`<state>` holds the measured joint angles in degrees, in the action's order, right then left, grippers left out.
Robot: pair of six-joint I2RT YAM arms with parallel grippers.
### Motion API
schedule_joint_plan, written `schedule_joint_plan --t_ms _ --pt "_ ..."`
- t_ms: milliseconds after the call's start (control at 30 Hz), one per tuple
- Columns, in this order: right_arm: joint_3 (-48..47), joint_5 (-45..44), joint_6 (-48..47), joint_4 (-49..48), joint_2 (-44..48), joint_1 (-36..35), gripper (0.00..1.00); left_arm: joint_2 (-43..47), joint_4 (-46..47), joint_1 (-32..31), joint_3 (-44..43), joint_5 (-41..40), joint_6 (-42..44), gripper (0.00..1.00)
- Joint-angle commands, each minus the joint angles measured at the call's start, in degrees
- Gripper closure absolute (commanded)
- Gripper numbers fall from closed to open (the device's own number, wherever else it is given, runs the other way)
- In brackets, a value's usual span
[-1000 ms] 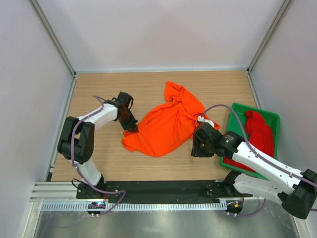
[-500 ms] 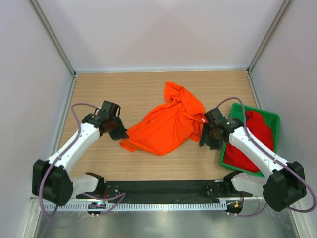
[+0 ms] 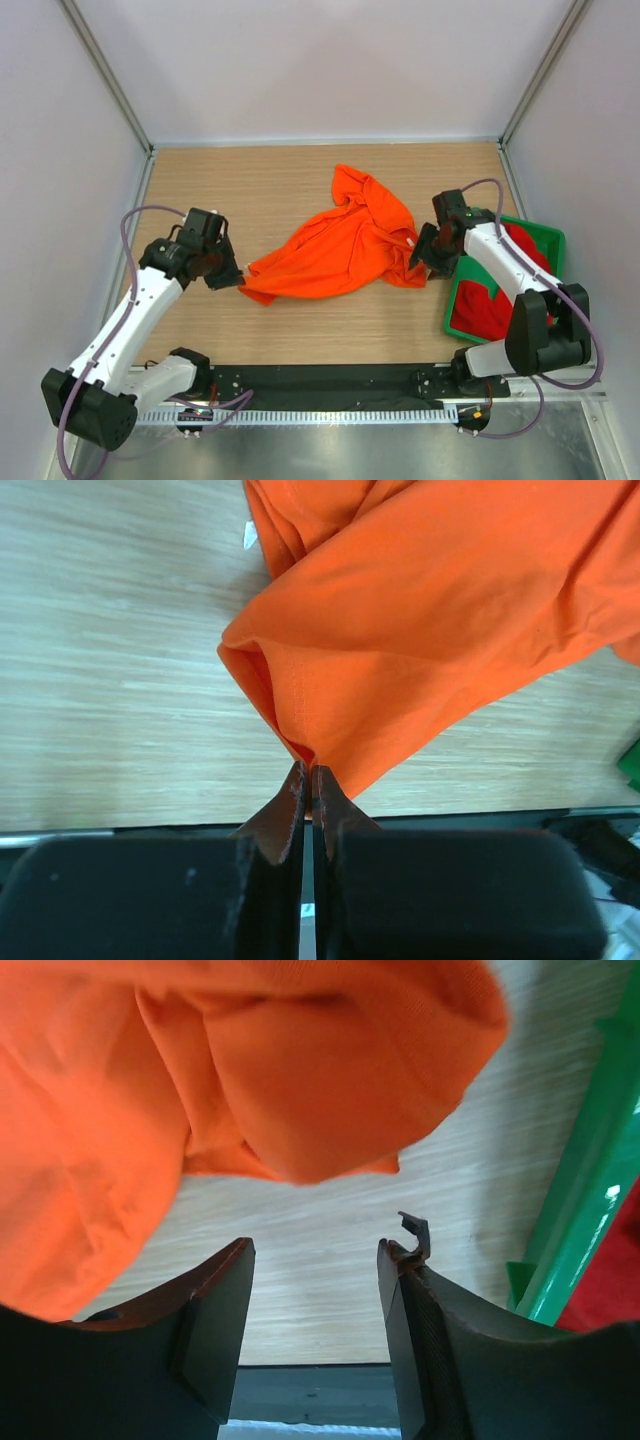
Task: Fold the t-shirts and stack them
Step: Flatten the tshirt out
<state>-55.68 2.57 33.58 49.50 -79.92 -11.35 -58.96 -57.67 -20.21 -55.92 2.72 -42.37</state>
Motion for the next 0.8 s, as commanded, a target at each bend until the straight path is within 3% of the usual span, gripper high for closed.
schedule_joint_plan --t_ms 0,267,433,767 --pt "-3.1 5.7 1.7 -3.4 -0.1 5.3 0.4 -2.0 -2.0 -0.2 -3.1 -0.9 8.0 1.0" --pt "-6.5 6.2 1.7 -2.8 -5.1 12.9 0.38 -2.5 2.6 -0.1 -3.7 -1.7 15.8 1.0" --pt "-5.4 6.5 0.3 -1.5 -8.0 13.2 0.39 -1.8 -0.4 1.5 -6.6 -13.2 18.4 1.0" --pt "-9.6 10.8 -0.9 -3.8 -18.7 13.1 0.43 -6.6 0.5 3.9 -9.6 -16.3 18.6 1.0"
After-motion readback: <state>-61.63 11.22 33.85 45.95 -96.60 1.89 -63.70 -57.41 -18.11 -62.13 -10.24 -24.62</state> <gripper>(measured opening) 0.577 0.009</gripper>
